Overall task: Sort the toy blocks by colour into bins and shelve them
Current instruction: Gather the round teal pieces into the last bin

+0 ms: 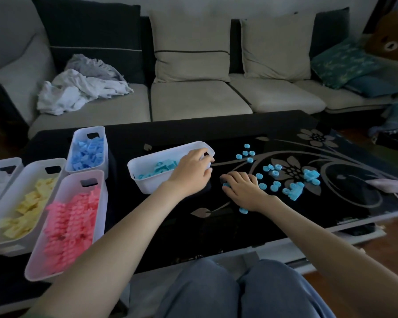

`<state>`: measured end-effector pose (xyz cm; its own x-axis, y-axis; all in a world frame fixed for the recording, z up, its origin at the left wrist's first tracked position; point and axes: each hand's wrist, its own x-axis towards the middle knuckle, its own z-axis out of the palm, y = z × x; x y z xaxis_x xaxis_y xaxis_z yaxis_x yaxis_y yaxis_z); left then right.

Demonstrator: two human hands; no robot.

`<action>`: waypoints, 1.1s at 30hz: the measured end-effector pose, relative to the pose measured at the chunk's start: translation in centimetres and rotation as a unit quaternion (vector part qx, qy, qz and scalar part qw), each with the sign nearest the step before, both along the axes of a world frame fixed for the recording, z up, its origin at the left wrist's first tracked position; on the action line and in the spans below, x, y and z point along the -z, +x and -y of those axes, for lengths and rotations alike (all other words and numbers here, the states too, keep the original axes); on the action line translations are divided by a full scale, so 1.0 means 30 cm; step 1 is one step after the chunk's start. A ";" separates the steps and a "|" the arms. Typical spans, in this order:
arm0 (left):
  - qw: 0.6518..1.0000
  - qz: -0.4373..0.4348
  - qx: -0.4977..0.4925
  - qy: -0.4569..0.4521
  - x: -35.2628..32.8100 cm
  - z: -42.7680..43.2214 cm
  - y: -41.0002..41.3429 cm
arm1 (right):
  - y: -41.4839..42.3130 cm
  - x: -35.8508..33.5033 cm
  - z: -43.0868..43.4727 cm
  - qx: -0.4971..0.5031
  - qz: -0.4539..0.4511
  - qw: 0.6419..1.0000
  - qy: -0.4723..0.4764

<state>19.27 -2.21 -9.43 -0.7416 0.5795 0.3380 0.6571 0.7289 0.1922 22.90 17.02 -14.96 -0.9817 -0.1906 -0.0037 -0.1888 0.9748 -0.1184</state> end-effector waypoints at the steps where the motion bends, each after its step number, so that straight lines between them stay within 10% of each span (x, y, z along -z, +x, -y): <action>1: 1.000 -0.005 0.007 -0.007 0.011 -0.005 0.002 | -0.010 -0.001 0.000 0.000 -0.017 1.000 0.015; 9: 0.971 -0.176 -0.160 -0.011 0.014 0.061 -0.027 | -0.078 -0.024 0.011 -0.077 -0.069 0.990 0.100; 20: 0.985 -0.014 -0.170 0.009 0.031 0.175 -0.025 | -0.116 -0.049 0.060 -0.007 -0.023 0.991 0.132; 26: 0.982 -0.019 -0.188 0.029 0.013 0.177 -0.017 | -0.091 -0.167 0.044 0.173 -0.025 0.978 -0.113; 28: 0.981 -0.039 -0.186 0.047 0.011 0.166 -0.013 | -0.092 -0.187 0.021 0.062 -0.058 0.989 0.120; 31: 0.978 -0.094 -0.165 0.091 0.014 0.128 -0.006 | -0.100 -0.227 0.113 0.089 -0.104 0.976 -0.171; 33: 0.975 -0.124 -0.140 0.117 0.015 0.098 0.002 | -0.127 -0.237 0.165 0.039 -0.131 0.976 -0.169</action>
<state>19.31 -5.16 -9.87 -0.7378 0.2515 0.6264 0.4864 0.8416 0.2350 19.08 12.08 -7.86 -0.9521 -0.0617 0.2994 -0.1824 0.9007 -0.3943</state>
